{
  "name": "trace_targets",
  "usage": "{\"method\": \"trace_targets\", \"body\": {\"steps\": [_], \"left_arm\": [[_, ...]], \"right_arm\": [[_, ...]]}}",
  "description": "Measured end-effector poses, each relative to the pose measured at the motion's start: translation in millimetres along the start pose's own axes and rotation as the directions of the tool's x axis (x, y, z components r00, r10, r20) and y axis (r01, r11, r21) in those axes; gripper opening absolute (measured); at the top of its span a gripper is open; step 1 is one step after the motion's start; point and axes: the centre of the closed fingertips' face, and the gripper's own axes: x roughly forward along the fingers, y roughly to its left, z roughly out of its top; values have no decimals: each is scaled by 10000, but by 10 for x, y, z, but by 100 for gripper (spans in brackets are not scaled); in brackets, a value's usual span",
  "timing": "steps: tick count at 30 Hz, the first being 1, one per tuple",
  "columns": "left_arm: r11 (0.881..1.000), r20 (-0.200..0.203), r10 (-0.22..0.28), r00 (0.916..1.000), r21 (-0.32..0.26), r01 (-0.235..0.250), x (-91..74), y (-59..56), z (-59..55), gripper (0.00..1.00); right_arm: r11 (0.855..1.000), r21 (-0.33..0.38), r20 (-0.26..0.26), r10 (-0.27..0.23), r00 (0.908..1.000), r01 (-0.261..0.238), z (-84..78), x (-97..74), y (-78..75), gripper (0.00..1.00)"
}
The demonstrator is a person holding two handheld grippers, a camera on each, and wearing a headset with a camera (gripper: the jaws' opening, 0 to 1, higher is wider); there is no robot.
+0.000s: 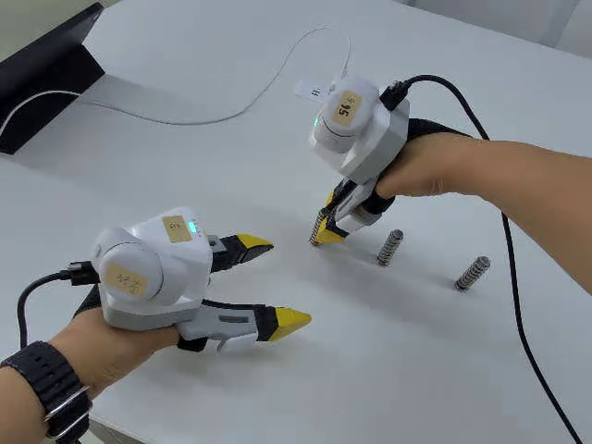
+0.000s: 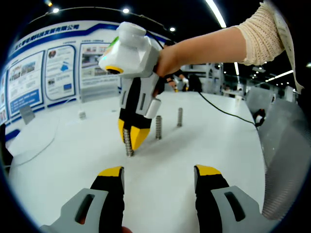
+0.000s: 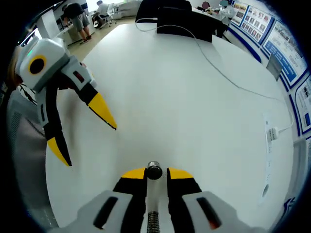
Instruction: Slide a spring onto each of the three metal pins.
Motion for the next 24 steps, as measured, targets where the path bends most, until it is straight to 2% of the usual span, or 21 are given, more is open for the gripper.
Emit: {"method": "trace_targets", "body": {"steps": [17, 24], "left_arm": [[10000, -43, 9, 10000, 69, -9, 15, 14, 39, 60], [9999, -98, -7, 10000, 104, 8, 20, 9, 52, 61]], "right_arm": [[9992, 375, 432, -135, 9990, 119, -98, -96, -13, 29], [9984, 535, 655, -208, 9976, 173, -147, -127, -11, 37]]}}
